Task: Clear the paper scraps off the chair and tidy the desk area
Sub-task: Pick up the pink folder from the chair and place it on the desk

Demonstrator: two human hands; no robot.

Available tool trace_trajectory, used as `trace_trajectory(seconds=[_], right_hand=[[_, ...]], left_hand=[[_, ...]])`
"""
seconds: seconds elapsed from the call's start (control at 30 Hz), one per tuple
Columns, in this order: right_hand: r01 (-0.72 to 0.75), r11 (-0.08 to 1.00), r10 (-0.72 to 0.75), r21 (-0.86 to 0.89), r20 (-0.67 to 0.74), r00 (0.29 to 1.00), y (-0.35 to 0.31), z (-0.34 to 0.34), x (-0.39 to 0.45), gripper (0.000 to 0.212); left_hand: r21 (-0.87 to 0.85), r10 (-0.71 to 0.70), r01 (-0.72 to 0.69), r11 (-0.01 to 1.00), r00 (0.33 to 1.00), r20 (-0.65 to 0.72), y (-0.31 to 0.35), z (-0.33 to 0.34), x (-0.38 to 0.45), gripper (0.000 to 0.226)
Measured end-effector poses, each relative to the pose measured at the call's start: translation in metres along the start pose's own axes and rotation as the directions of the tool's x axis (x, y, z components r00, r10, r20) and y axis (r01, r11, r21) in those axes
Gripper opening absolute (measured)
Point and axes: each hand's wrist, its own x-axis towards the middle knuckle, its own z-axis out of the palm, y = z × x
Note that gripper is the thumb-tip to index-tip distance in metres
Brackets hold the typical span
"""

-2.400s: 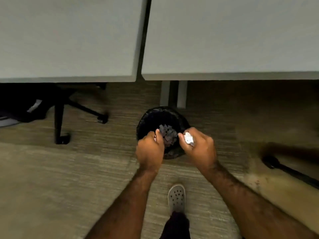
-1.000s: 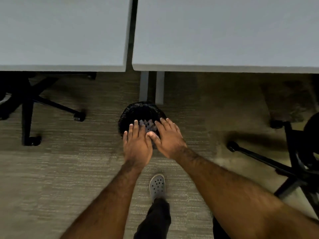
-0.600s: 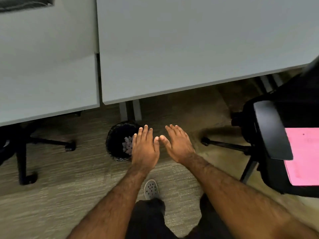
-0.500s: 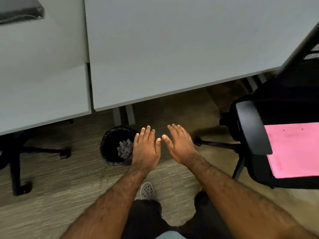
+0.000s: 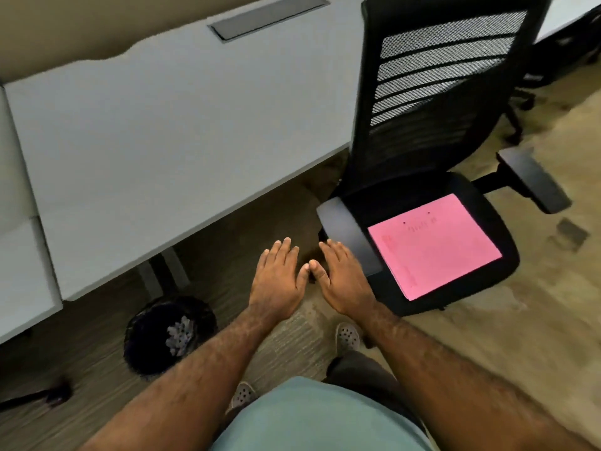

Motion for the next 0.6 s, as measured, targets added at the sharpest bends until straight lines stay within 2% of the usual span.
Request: trace_trajectory(seconds=[0.2, 0.33, 0.43, 0.6], right_hand=[[-0.175, 0.976, 0.188, 0.132, -0.09, 0.978, 0.069, -0.036, -0.012, 0.087], [-0.309, 0.927, 0.339, 0.211, -0.122, 0.933, 0.121, -0.055, -0.016, 0.084], [-0.411, 0.863, 0.459, 0.293, -0.117, 0.881, 0.162, -0.062, -0.016, 0.07], [-0.581, 0.638, 0.693, 0.506, -0.047, 0.72, 0.221, -0.065, -0.002, 0.071]], left_hand=[[-0.069, 0.136, -0.13, 0.989, 0.987, 0.08, 0.078, 0.023, 0.052, 0.058], [-0.16, 0.175, -0.154, 0.975, 0.977, 0.123, 0.128, 0.046, 0.095, 0.051], [-0.19, 0.195, -0.168, 0.967, 0.971, 0.135, 0.159, 0.067, 0.13, 0.048], [-0.252, 0.068, 0.015, 0.968, 0.945, 0.319, 0.196, 0.105, 0.189, 0.051]])
